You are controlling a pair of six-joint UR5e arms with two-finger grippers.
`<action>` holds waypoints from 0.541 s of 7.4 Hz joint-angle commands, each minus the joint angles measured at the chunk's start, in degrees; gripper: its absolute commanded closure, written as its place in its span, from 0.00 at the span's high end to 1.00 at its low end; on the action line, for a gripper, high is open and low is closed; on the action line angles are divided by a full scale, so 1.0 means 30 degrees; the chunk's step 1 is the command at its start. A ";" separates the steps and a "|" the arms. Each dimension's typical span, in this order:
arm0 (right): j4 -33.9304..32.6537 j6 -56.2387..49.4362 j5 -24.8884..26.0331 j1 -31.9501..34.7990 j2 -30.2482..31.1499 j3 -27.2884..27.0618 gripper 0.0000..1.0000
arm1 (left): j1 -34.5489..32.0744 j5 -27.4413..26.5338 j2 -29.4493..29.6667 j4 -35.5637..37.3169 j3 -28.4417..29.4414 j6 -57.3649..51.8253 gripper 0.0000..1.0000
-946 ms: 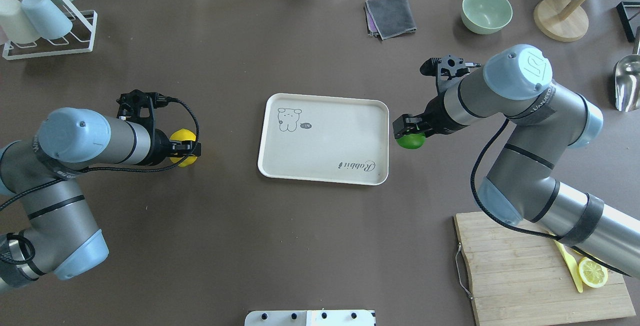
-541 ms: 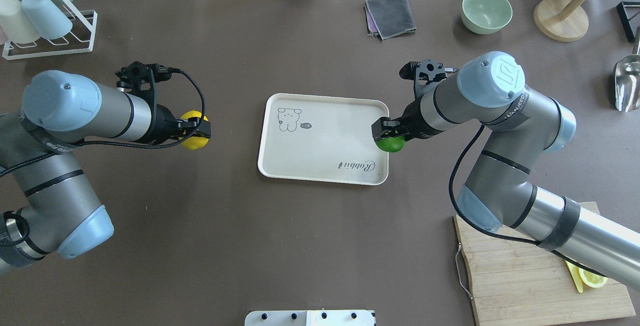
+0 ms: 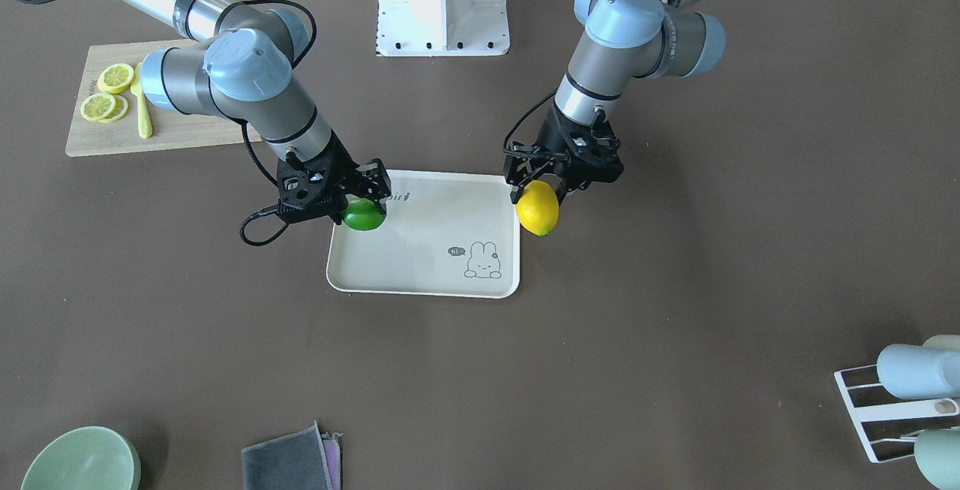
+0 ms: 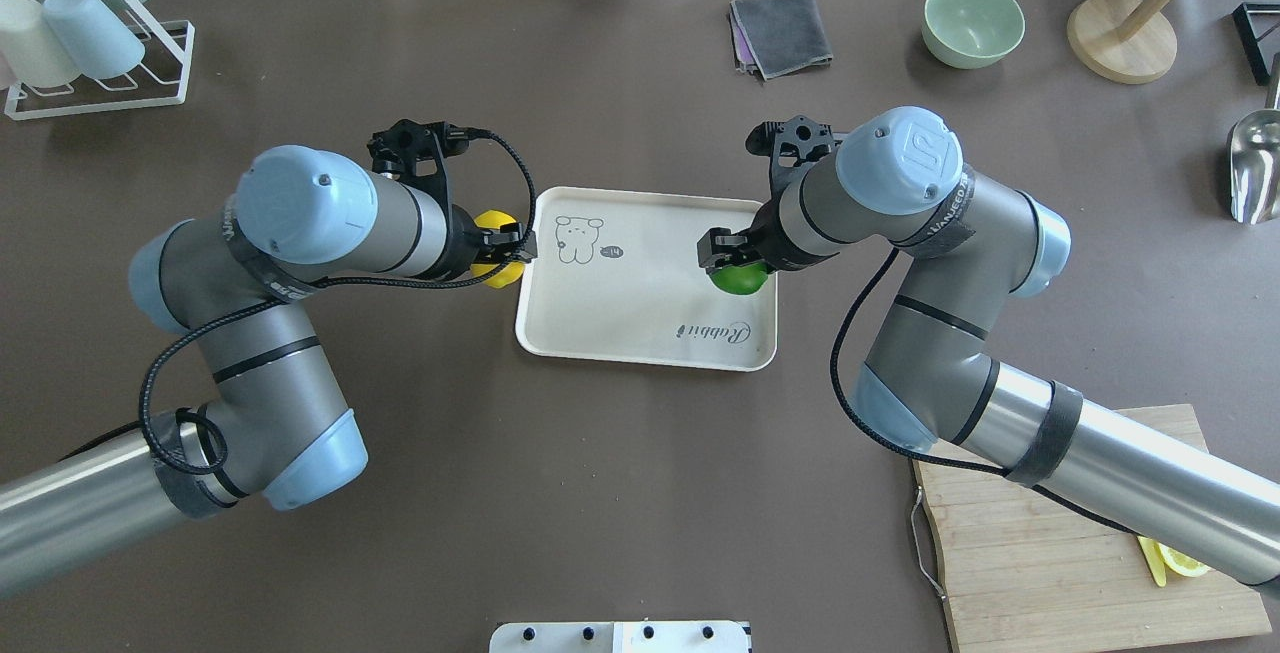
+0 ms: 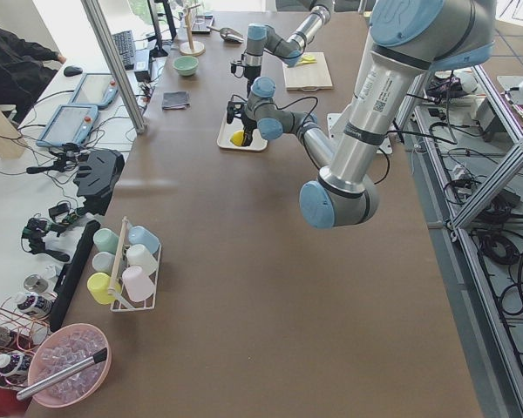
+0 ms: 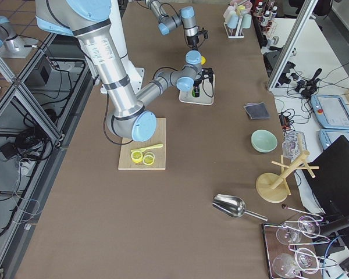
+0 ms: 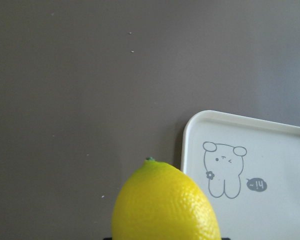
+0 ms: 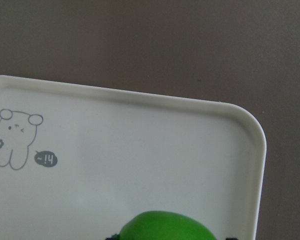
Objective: Place all lemons on tray
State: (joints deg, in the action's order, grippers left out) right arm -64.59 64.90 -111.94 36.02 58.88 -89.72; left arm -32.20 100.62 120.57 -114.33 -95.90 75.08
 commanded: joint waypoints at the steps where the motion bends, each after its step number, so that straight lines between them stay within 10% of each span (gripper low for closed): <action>1: 0.0112 -0.0011 0.0251 0.0006 -0.1019 0.1280 0.00 | 0.1498 -0.1511 0.0735 -0.0034 0.0530 0.0838 0.00; 4: 0.0142 0.0135 0.0282 0.0035 -0.1051 0.1285 0.00 | 0.1857 -0.1666 0.1906 -0.0092 0.2050 0.0987 0.00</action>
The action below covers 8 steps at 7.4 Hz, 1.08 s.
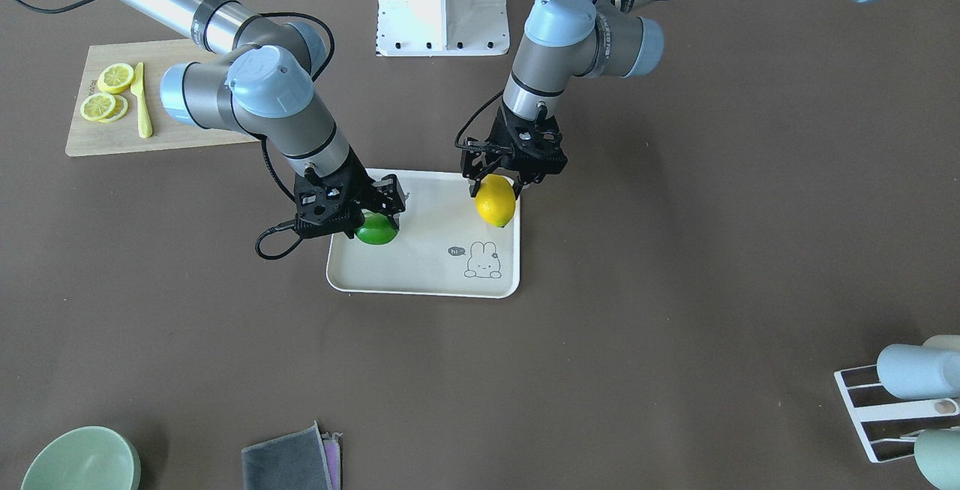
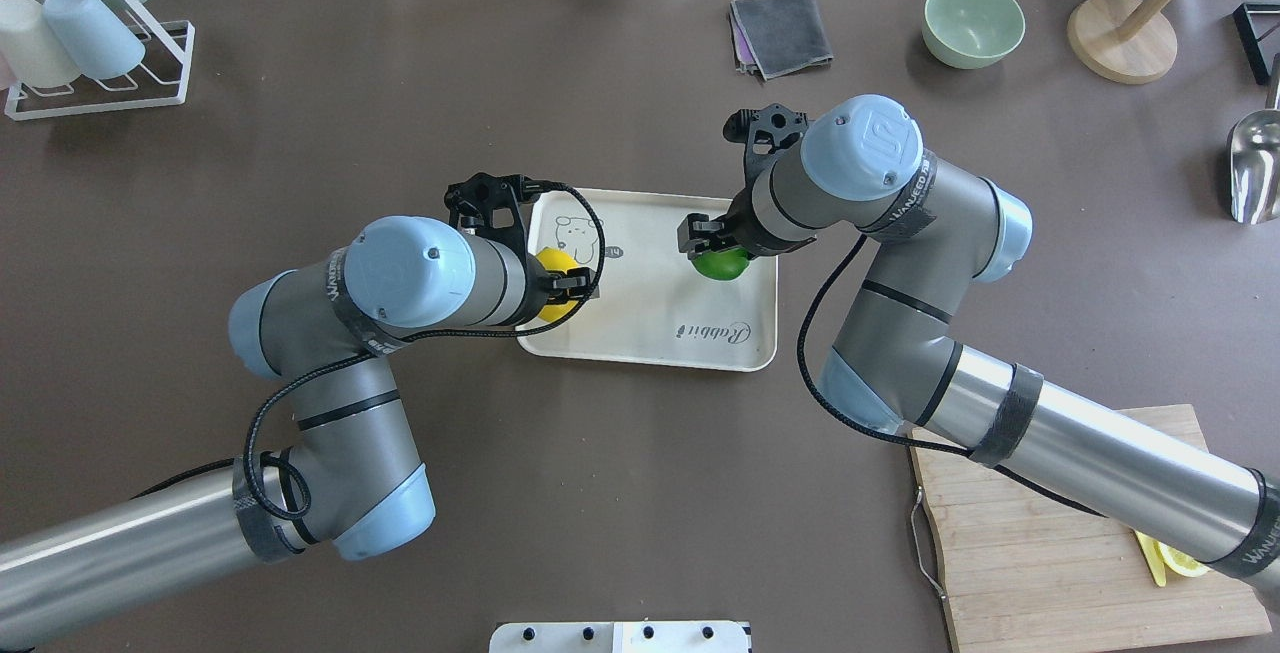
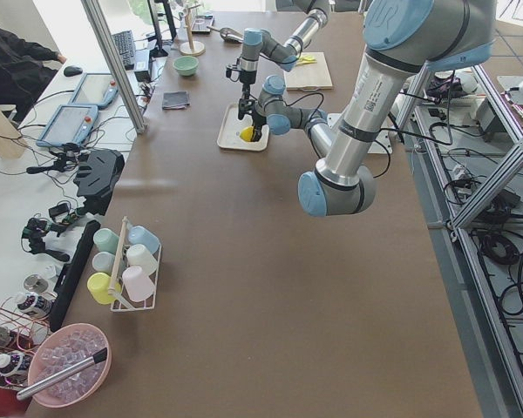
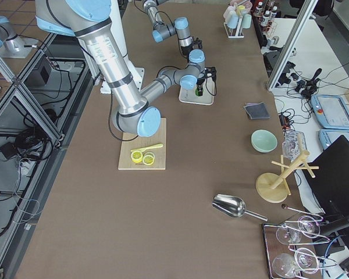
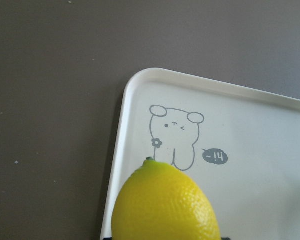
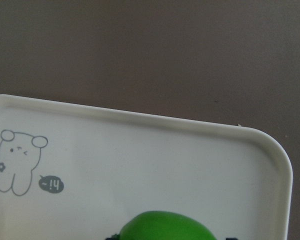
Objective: Place all lemons on tray
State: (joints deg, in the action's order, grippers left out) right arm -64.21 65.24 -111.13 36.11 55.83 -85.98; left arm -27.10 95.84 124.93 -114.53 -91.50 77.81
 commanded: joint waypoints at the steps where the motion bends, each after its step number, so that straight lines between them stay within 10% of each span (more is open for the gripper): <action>1: -0.0013 0.0078 0.0012 0.0005 -0.0094 0.0036 0.00 | 0.0185 -0.0072 0.0544 -0.0027 0.0616 0.0110 0.00; 2: -0.0043 0.0368 0.0012 -0.0024 -0.0094 0.0065 0.18 | 0.0186 -0.0072 0.0603 -0.0027 0.0558 0.0110 0.58; 3: 0.0073 0.1067 0.0041 -0.0024 -0.0152 0.0065 0.99 | 0.0099 -0.0188 0.0835 0.0060 0.0528 0.0197 0.98; 8: -0.1814 0.1456 -0.0773 0.0761 -0.0095 -0.2529 1.00 | -0.2263 0.0328 0.0372 0.0903 -0.0695 -0.1988 0.98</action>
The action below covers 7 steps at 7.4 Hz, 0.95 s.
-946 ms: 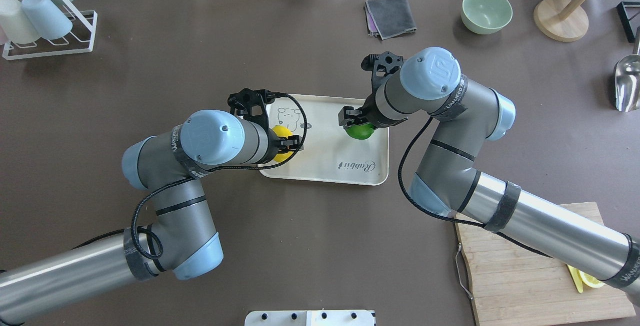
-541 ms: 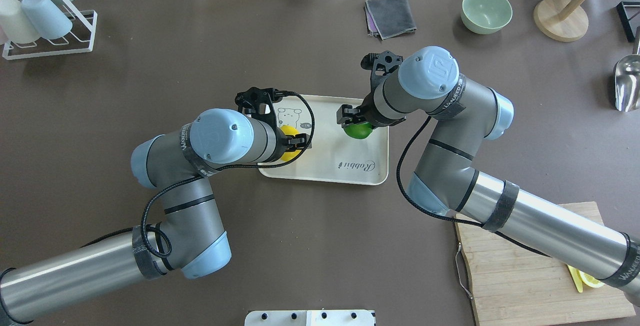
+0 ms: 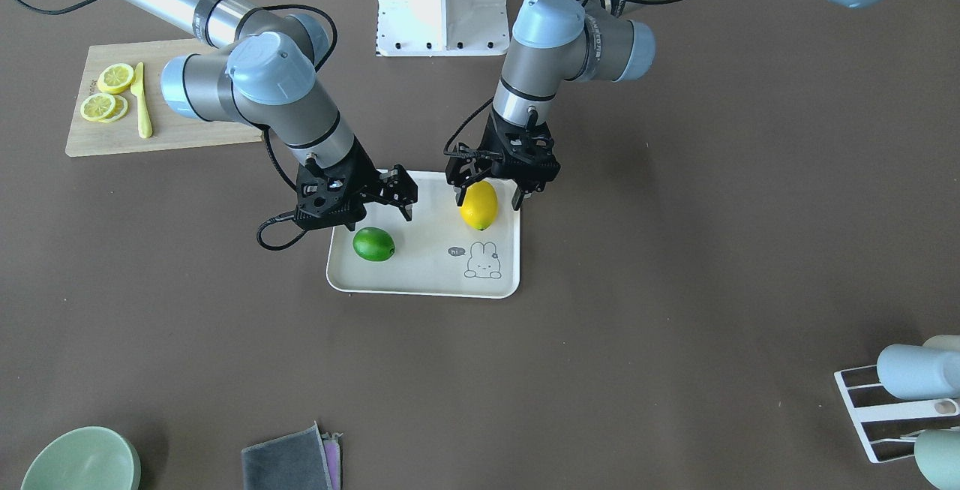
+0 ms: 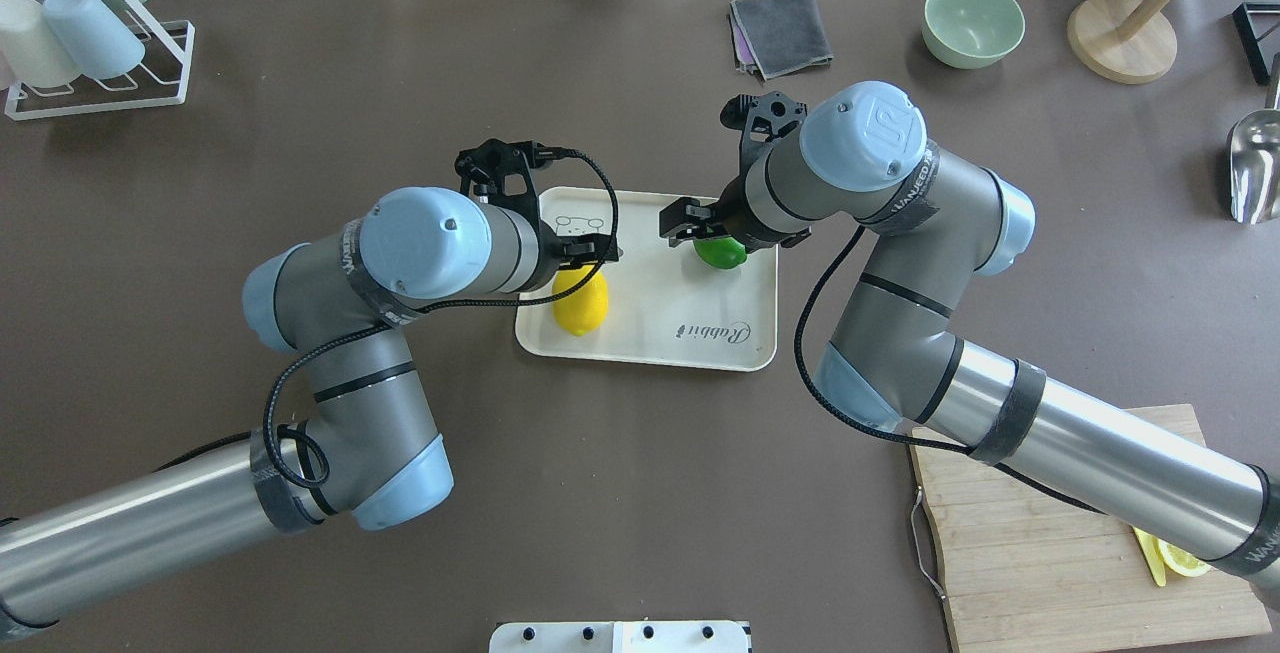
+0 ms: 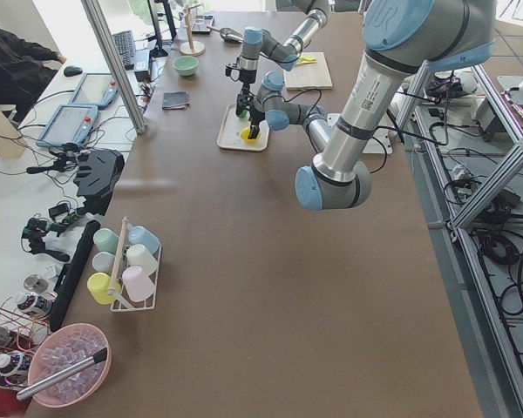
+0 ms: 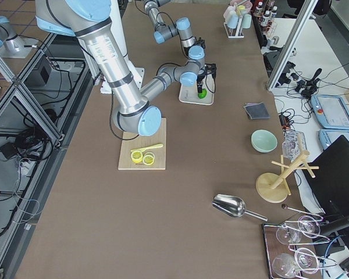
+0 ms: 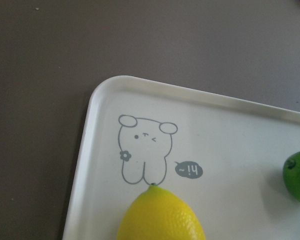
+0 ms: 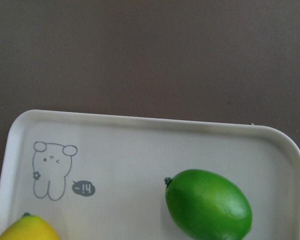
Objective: Place all lemons on tray
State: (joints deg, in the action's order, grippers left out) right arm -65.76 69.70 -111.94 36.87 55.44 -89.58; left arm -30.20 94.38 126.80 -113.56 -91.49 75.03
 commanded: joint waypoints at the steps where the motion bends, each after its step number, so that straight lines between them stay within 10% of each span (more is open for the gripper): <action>1: -0.3866 -0.0669 -0.1291 0.1413 0.0035 -0.3023 1.00 | -0.2895 0.2711 -0.1271 0.1109 -0.1864 -0.3132 0.98; 3: -0.5353 -0.4084 -0.3400 0.3608 0.0849 -0.3888 1.00 | -0.6382 0.6260 -0.3555 0.1085 -0.2957 -0.9103 0.98; 7: -0.5415 -1.2871 -0.5839 0.8531 0.4918 -0.3570 1.00 | -0.9934 0.6861 -0.6694 0.0821 -0.3106 -1.9618 0.98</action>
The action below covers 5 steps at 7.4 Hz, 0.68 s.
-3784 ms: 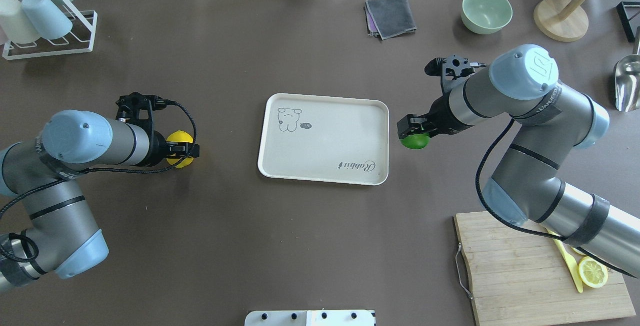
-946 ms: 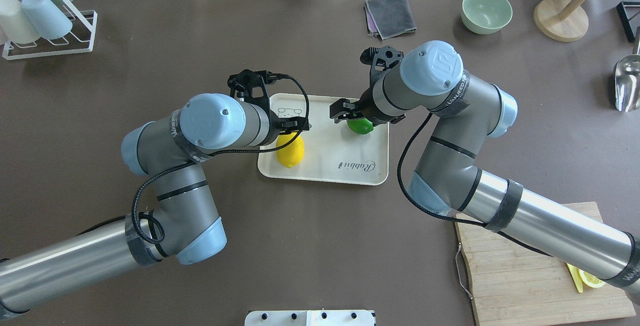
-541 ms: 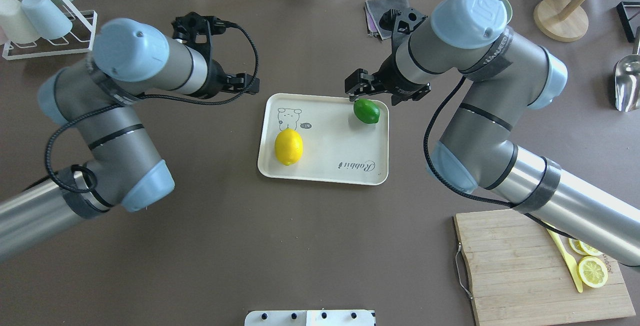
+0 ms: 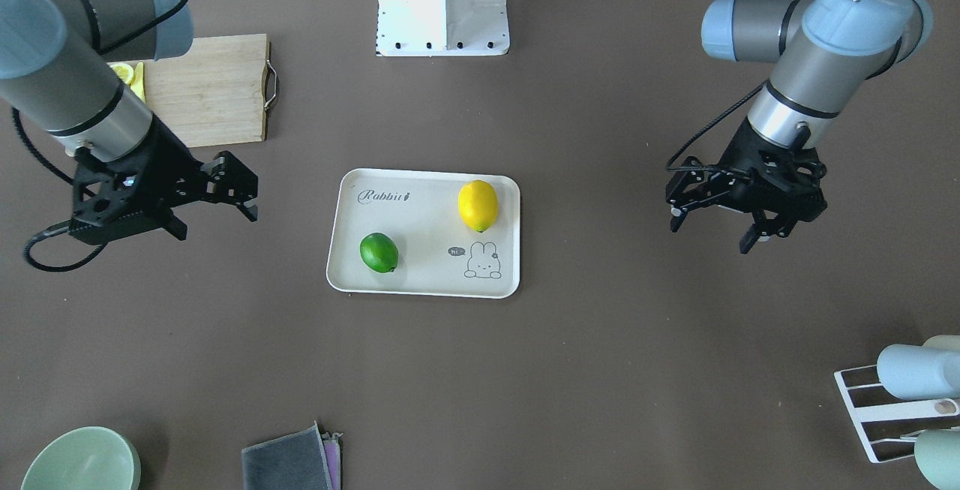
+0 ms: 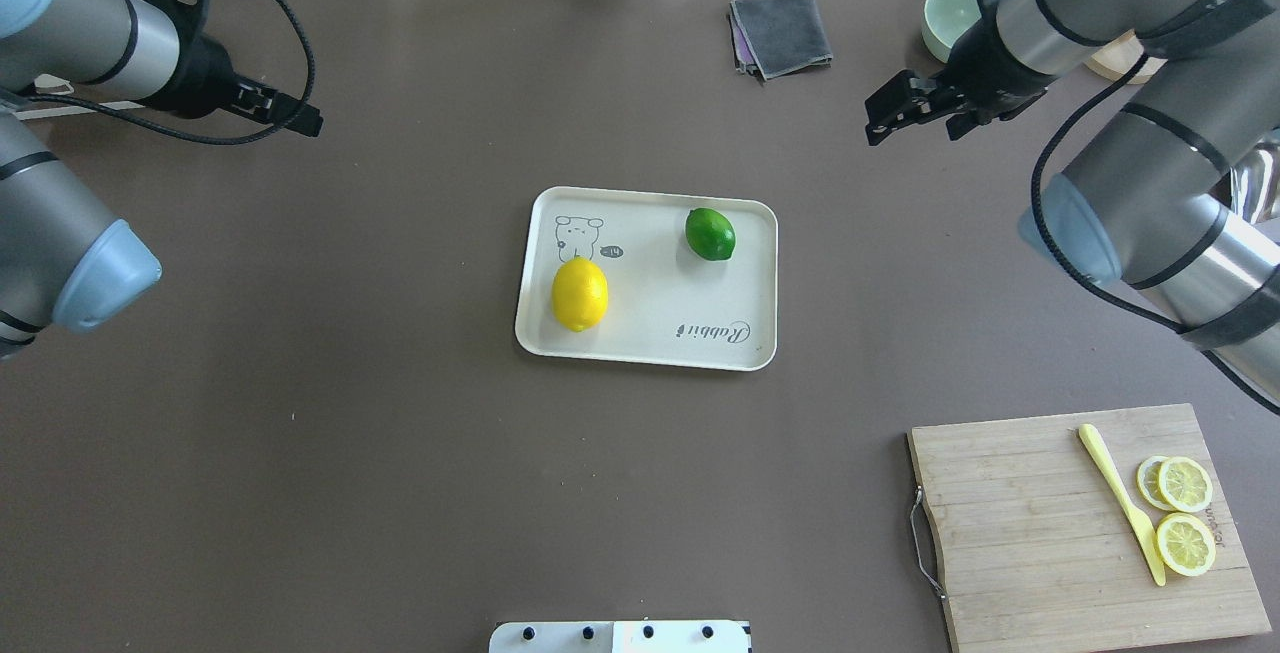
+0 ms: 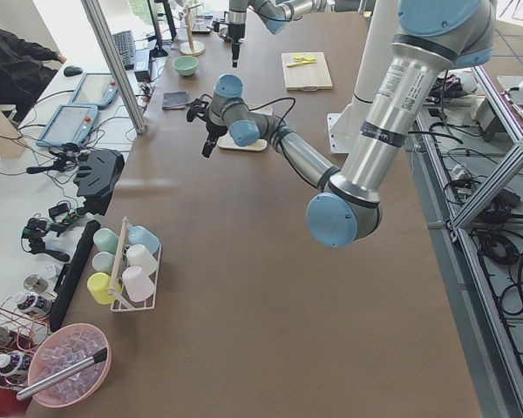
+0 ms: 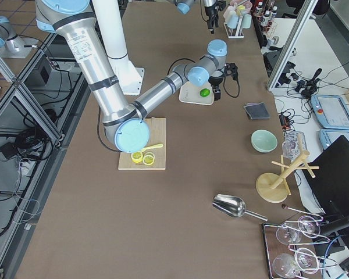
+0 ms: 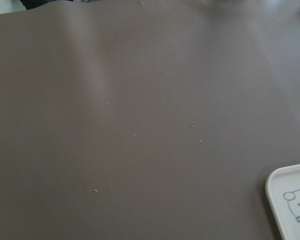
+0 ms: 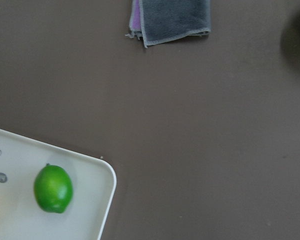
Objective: Place all lemons on tray
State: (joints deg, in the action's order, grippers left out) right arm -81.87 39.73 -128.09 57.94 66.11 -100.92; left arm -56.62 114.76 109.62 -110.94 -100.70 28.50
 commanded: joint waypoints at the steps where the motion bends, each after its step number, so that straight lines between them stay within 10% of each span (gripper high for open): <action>1: 0.0101 -0.3278 -0.0110 0.2008 0.1863 0.0474 1.00 | -0.2211 0.0067 -0.1467 -0.0079 -0.0065 -0.4718 0.98; 5: -0.0247 -1.2796 0.0763 0.7306 0.5312 0.3283 1.00 | -0.4413 0.0995 -0.5035 -0.1401 0.0373 -0.4753 0.98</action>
State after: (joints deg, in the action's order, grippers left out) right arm -82.05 8.84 -128.21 75.93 78.21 -94.17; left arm -67.94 115.71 98.37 -115.26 -99.99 14.38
